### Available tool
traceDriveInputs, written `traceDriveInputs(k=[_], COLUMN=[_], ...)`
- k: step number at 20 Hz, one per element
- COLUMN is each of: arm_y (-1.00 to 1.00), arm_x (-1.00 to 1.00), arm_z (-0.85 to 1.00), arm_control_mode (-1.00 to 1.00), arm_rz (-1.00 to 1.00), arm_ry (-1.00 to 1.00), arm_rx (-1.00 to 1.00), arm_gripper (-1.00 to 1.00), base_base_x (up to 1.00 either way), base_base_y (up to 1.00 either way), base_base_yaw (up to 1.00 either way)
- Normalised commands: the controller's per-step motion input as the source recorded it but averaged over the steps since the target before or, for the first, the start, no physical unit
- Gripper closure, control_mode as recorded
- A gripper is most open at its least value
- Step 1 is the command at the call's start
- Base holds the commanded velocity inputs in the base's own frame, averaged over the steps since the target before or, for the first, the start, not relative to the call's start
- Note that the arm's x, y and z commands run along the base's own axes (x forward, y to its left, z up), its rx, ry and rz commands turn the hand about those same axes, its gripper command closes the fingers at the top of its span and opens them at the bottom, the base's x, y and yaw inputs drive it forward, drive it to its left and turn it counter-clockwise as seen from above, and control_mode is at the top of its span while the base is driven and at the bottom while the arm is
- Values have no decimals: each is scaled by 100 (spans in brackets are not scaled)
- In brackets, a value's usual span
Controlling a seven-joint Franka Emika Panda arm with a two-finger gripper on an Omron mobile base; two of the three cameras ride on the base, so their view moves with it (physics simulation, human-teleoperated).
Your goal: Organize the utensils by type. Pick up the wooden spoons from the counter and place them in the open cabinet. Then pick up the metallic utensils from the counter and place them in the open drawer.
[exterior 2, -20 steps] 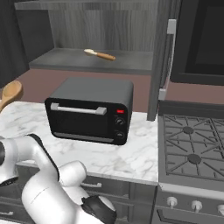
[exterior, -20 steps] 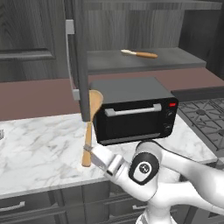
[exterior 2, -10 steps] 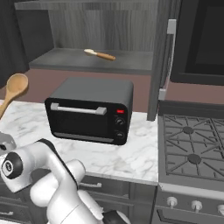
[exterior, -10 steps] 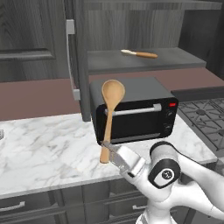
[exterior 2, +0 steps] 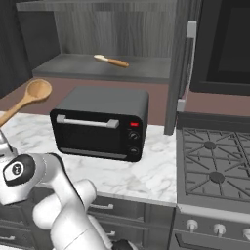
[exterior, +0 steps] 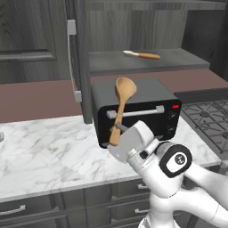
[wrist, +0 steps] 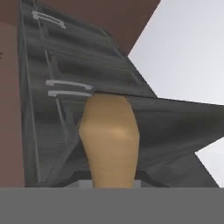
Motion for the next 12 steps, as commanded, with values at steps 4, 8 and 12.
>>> traceDriveInputs(k=[4,8,12], arm_y=[-40,-46,-40], arm_x=[-49,-48,-29], arm_z=[66,73,72], arm_control_mode=[-100,-100,-100], arm_rz=[13,15,18], arm_ry=[28,26,42], arm_rx=[36,38,34], arm_gripper=[100,100,100], base_base_x=[0,0,0], base_base_y=[0,0,0], base_base_yaw=[0,0,0])
